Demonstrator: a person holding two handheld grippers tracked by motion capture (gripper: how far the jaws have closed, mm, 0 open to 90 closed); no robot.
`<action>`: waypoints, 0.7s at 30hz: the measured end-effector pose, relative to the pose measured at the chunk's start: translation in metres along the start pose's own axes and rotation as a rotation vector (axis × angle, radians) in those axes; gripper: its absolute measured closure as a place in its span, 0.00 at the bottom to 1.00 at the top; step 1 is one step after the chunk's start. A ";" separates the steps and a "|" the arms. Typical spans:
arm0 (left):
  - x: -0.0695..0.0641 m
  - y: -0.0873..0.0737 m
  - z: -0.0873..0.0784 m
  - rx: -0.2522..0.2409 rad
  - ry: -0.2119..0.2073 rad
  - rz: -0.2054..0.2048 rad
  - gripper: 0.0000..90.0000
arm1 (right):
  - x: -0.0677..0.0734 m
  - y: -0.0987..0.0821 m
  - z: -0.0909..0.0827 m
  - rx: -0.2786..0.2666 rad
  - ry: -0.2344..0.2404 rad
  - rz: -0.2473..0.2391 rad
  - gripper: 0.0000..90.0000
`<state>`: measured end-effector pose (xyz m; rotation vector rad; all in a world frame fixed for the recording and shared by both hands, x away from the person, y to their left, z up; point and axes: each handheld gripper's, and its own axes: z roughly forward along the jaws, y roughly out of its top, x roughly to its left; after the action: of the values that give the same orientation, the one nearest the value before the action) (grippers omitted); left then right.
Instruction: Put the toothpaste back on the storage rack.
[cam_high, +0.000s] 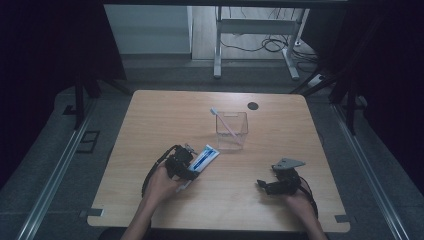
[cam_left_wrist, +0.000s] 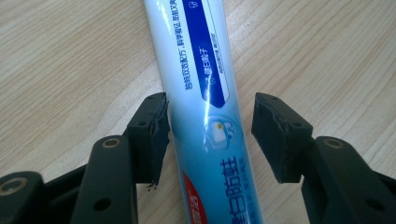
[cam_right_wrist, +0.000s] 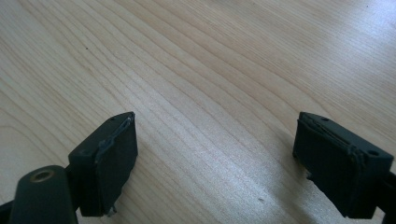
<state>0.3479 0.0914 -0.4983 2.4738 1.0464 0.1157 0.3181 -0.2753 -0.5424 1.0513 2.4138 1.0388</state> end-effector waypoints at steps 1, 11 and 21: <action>0.000 0.001 0.001 0.006 0.000 -0.001 0.52 | 0.000 0.000 0.000 0.000 0.000 0.000 0.15; 0.004 0.014 0.008 0.066 0.002 -0.013 0.53 | 0.000 0.000 0.000 0.000 0.000 0.000 0.15; 0.001 0.025 0.006 0.121 0.012 -0.005 0.72 | 0.000 0.000 0.000 0.000 0.000 0.000 0.15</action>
<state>0.3666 0.0745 -0.4932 2.5817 1.0941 0.0679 0.3181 -0.2752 -0.5424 1.0515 2.4132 1.0391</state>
